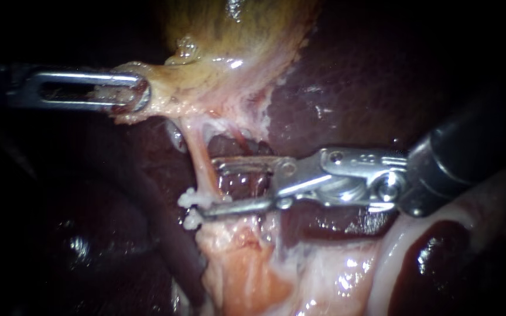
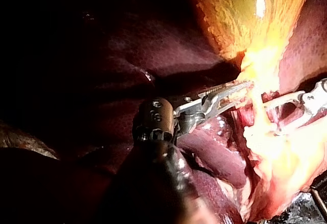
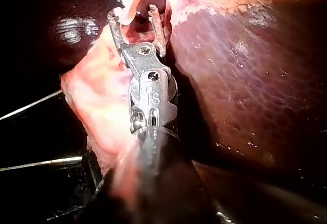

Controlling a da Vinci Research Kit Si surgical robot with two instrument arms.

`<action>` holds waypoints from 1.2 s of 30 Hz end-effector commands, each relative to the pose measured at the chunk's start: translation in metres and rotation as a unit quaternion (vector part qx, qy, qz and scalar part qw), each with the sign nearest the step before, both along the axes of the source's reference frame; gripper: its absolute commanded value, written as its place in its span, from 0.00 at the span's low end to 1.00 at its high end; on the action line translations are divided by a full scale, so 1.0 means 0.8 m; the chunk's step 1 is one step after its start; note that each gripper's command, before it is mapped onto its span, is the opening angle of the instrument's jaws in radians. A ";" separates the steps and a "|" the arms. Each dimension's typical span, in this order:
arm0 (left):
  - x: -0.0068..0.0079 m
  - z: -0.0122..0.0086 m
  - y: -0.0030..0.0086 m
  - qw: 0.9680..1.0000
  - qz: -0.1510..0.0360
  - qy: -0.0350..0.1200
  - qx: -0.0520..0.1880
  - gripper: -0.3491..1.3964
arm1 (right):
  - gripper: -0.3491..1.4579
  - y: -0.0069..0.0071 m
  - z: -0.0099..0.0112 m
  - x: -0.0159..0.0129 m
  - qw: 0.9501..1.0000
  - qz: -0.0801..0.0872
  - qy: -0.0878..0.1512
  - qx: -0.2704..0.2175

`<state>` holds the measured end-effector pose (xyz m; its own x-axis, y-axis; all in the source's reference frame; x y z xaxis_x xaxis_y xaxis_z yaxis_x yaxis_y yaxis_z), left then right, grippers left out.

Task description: Going back second clip left tube

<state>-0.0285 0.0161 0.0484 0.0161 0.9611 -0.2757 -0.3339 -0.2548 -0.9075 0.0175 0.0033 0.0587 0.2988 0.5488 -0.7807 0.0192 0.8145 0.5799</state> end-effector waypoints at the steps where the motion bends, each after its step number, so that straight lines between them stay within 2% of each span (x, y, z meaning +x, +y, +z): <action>1: 0.0001 -0.0001 0.0000 1.000 0.001 0.000 0.000 0.00 | 0.47 -0.0001 -0.0004 -0.0015 1.000 -0.005 0.003 -0.007; 3: 0.0003 -0.0001 0.0001 1.000 0.001 -0.001 0.000 0.00 | 0.47 -0.0002 -0.0009 -0.0038 1.000 -0.012 0.009 -0.020; 7: 0.0003 -0.0001 0.0002 1.000 0.001 -0.001 0.000 0.00 | 0.47 0.0004 -0.0021 -0.0085 0.999 -0.011 0.009 -0.036; 14: -0.0001 0.0001 0.0003 1.000 -0.001 0.001 0.000 0.00 | 0.47 0.0015 -0.0033 -0.0134 0.999 -0.010 0.006 -0.051; 23: -0.0015 0.0016 0.0006 1.000 -0.003 0.002 -0.002 0.00 | 0.47 0.0018 -0.0035 -0.0147 0.999 -0.010 0.006 -0.054; 30: -0.0040 0.0049 0.0004 1.000 -0.006 0.005 -0.007 0.00 | 0.47 0.0018 -0.0035 -0.0148 0.998 -0.009 0.006 -0.057; 36: -0.0062 0.0067 0.0000 1.000 -0.002 0.002 -0.009 0.00 | 0.47 0.0018 -0.0035 -0.0149 0.998 -0.009 0.006 -0.057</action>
